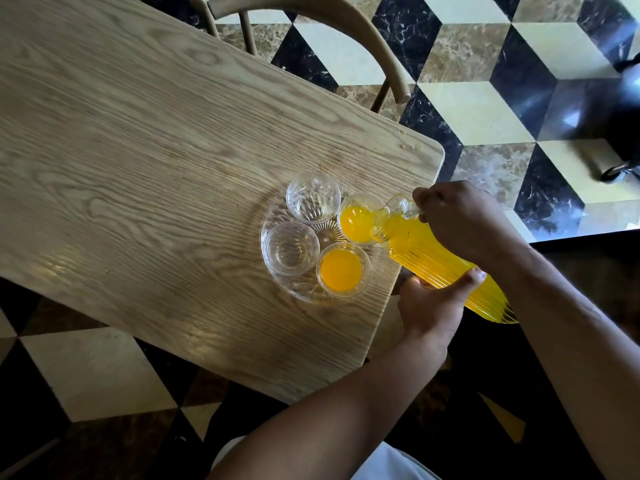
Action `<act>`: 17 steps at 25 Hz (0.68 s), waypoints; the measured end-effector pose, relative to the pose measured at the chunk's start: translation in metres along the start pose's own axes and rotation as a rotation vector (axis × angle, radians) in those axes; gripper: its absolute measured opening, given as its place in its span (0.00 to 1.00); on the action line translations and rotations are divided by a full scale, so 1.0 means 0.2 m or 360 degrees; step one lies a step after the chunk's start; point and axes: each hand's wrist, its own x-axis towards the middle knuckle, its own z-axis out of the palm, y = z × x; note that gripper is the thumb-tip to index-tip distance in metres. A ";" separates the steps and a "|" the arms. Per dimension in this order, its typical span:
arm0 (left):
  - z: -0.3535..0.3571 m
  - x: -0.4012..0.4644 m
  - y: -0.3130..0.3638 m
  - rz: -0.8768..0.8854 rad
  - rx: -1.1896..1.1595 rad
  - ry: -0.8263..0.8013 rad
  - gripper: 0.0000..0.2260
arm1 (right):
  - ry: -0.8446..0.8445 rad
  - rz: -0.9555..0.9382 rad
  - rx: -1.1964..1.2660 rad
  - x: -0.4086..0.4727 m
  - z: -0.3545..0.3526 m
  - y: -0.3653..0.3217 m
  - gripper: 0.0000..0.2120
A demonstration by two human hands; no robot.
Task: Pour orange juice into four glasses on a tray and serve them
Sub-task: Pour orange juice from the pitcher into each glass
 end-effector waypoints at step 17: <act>0.00 -0.05 0.02 -0.0043 -0.0062 0.0039 0.58 | -0.0024 -0.0022 -0.0073 -0.04 -0.03 -0.05 0.18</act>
